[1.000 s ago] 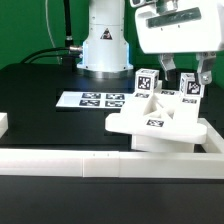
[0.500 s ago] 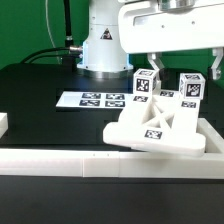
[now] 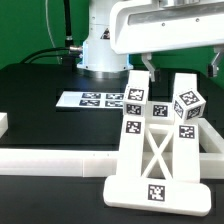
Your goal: Assemble chair
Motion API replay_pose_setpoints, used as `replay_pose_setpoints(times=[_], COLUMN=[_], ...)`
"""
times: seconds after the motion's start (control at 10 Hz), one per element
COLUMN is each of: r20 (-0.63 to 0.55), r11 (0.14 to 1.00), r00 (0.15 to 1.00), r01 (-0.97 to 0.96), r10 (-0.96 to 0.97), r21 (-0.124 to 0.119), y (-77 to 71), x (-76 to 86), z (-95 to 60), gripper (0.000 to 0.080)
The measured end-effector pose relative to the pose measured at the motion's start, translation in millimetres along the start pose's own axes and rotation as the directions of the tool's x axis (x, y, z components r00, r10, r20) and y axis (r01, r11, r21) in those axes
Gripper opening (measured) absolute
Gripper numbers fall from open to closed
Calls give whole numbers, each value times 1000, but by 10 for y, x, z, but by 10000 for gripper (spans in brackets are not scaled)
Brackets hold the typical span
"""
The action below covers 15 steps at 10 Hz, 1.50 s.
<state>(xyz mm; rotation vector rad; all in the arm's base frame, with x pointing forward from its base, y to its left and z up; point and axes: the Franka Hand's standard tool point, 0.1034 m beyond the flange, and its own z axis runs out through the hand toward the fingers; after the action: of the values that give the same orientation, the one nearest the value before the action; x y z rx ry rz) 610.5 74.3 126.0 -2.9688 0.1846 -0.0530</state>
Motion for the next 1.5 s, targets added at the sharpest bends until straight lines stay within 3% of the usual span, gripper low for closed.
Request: replay_pose_setpoints(times=[0.5, 0.8, 1.1, 1.5], r20=[14, -3, -25, -74], r11=[1000, 999, 999, 999], r00=[1000, 999, 999, 997], r01=[-3, -37, -43, -36], r10=[3, 37, 43, 35], r21=[14, 15, 5, -9], y=[245, 354, 299, 302], x=[200, 108, -85, -204], z=[-236, -150, -48, 91], gripper=[649, 649, 649, 649])
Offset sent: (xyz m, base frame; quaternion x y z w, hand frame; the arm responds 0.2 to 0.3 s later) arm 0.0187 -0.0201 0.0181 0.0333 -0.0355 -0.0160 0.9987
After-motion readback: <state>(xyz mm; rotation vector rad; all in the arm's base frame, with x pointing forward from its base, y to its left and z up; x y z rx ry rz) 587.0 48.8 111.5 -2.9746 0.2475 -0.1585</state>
